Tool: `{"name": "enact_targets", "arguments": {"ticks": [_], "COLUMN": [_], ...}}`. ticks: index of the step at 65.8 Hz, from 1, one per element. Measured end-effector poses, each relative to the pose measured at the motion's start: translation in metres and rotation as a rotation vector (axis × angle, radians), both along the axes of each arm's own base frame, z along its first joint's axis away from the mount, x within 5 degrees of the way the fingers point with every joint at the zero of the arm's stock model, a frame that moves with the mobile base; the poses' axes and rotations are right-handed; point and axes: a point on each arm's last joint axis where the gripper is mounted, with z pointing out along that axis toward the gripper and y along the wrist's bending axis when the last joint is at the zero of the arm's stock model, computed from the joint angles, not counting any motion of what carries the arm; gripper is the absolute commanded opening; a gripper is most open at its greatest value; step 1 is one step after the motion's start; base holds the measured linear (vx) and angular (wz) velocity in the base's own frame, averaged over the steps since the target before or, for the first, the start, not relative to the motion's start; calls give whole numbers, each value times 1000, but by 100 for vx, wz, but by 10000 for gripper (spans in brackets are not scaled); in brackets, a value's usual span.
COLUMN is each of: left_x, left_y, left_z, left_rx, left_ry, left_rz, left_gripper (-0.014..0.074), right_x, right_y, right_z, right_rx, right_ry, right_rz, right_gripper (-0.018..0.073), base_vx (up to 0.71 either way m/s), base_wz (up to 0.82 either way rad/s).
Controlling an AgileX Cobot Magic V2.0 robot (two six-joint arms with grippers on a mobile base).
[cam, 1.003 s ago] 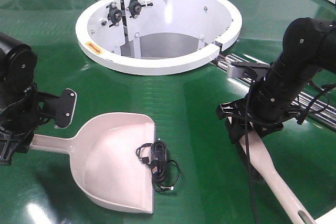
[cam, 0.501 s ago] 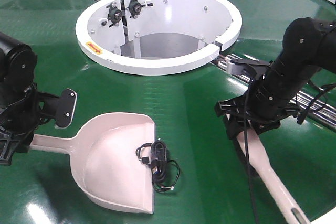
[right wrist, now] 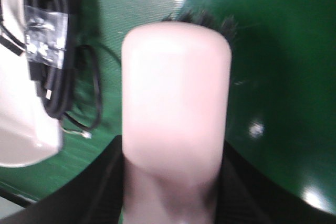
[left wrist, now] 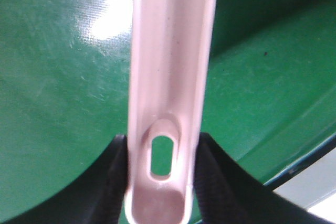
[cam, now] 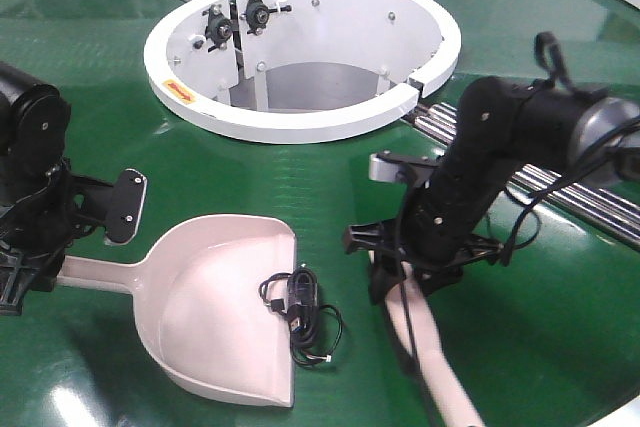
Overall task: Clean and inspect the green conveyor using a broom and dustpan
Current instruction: 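Sweep the black cable into the dustpan with the right-held brush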
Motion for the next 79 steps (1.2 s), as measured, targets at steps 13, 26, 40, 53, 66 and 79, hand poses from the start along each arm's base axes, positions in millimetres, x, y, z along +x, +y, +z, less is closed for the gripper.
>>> {"name": "enact_targets", "arguments": {"ticks": [13,26,40,53,66,79], "left_x": [0,0,0,0,0,0], "left_y": [0,0,0,0,0,0], "left_z": [0,0,0,0,0,0], "left_rx": [-1,-1,-1,-1,-1,-1], "left_ry": [0,0,0,0,0,0], "left_rz": [0,0,0,0,0,0], "left_gripper": [-25,-25,-25,-25,-25,-25], "right_x": [2,0,4,15,24,29], "right_y": [22,44,71,102,130,142], "right_z": [-21,-39,-41,-40,-38,-24], "right_rx": [45,117,176,233,284,313], "right_ry": [24,67,73,56,65,59], "right_rz": [-5,-1,29,60,100,122], "right_gripper": [-5,-5,-5,-5,-5,-5], "base_vx": [0,0,0,0,0,0], "base_wz": [0,0,0,0,0,0]}}
